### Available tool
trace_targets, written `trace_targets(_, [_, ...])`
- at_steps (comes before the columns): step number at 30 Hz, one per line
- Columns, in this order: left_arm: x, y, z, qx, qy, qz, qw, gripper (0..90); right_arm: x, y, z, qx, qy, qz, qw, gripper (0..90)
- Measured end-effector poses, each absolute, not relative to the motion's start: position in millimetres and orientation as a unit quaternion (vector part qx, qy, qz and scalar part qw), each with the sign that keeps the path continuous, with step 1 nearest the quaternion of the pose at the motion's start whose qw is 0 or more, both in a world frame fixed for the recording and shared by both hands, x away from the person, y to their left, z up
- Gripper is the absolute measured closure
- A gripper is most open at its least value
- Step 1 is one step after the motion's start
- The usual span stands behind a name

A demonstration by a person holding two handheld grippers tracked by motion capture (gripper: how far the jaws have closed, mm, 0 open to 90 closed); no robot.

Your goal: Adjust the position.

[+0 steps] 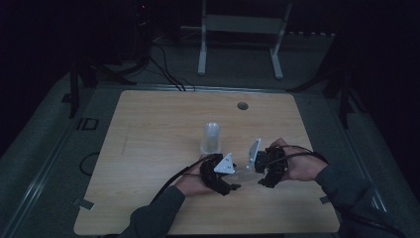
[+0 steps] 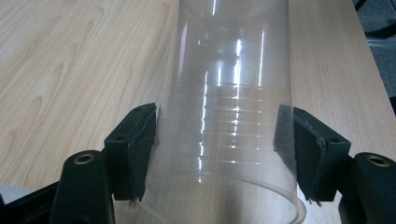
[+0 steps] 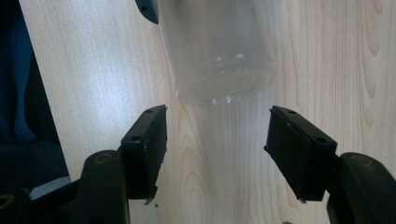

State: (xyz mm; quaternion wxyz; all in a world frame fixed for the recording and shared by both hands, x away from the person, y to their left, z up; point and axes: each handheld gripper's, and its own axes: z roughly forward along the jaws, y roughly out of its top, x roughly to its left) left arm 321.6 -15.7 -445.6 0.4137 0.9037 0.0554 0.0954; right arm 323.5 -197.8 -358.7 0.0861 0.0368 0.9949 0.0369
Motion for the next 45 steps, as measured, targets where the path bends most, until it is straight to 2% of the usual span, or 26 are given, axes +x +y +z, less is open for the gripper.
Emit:
trace_targets(11, [317,-20,-445,0.914,0.031,0.098,0.392,30.8,321,-189,-365,0.023,0.996,0.028,0.077,33.7])
trace_targets(25, [316,-20,-441,0.908,0.033,0.090,0.409,30.8,319,-185,-372,0.018,0.997,0.036,0.073,33.1])
trace_targets(45, [314,-21,-438,0.902,0.025,0.078,0.423,30.6,317,-185,-374,0.018,0.997,0.040,0.068,40.0])
